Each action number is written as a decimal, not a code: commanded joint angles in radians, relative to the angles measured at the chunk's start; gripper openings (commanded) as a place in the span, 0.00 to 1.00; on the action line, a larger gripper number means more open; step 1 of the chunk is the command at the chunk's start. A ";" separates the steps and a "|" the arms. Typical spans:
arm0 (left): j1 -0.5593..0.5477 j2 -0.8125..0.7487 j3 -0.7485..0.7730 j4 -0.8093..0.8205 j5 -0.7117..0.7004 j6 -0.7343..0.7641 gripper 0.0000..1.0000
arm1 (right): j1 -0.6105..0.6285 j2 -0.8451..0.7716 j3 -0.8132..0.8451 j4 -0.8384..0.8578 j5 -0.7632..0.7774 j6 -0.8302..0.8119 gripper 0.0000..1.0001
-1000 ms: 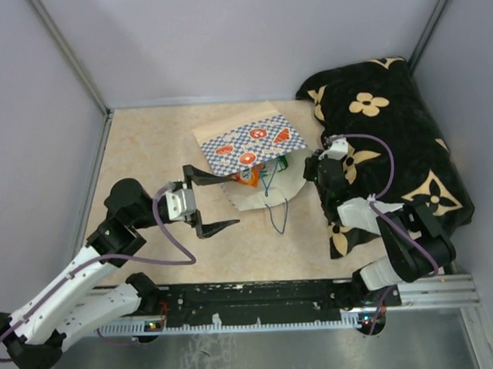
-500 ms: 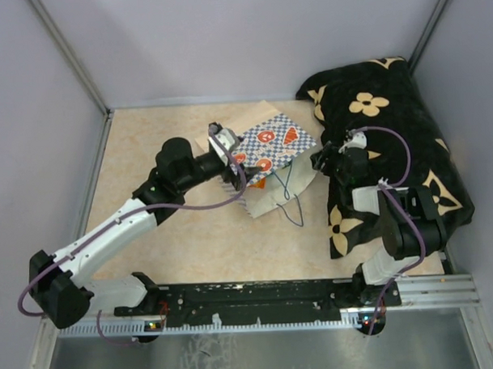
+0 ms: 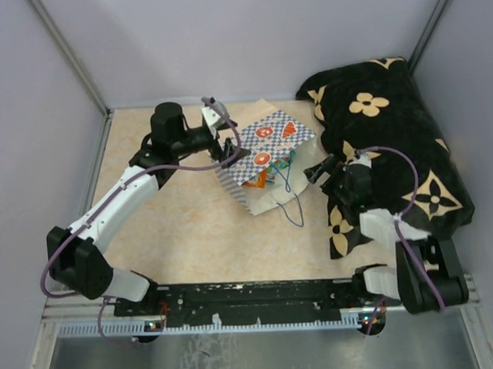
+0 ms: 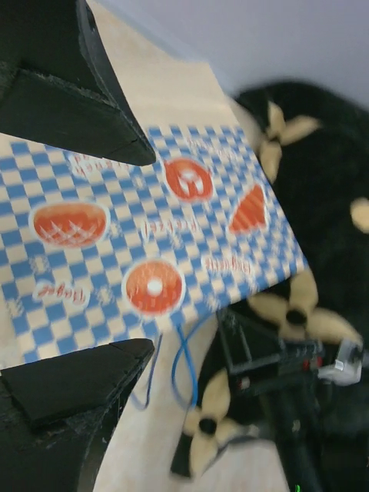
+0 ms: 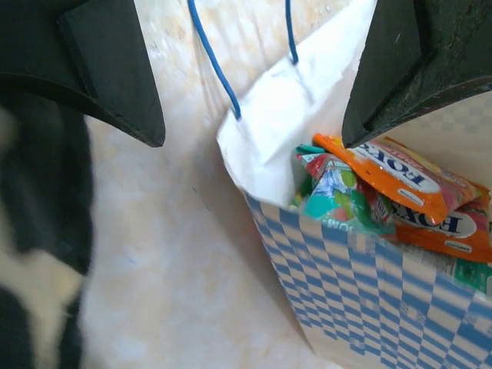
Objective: Take the snacks out of the paper bag
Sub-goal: Adjust the paper bag at the center of the board, then take out the snack from the paper bag.
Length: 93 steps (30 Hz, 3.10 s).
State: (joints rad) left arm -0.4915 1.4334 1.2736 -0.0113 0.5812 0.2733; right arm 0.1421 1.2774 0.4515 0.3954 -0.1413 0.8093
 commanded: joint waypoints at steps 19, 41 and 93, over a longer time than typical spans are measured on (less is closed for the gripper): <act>0.191 0.061 0.051 0.324 -0.371 -0.484 1.00 | 0.106 -0.397 -0.103 -0.221 0.061 -0.061 0.99; 0.348 0.366 0.250 0.321 -0.613 -0.687 1.00 | 0.323 -0.174 -0.134 0.252 -0.014 0.041 0.90; 0.338 0.548 0.189 0.403 -0.927 -0.538 0.90 | 0.747 -0.611 -0.304 -0.003 0.484 -0.134 0.37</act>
State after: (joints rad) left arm -0.1448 2.0514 1.4948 0.3374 -0.2722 -0.2890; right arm 0.7921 0.5797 0.1493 0.2565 0.2428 0.6262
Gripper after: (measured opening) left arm 0.906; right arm 0.377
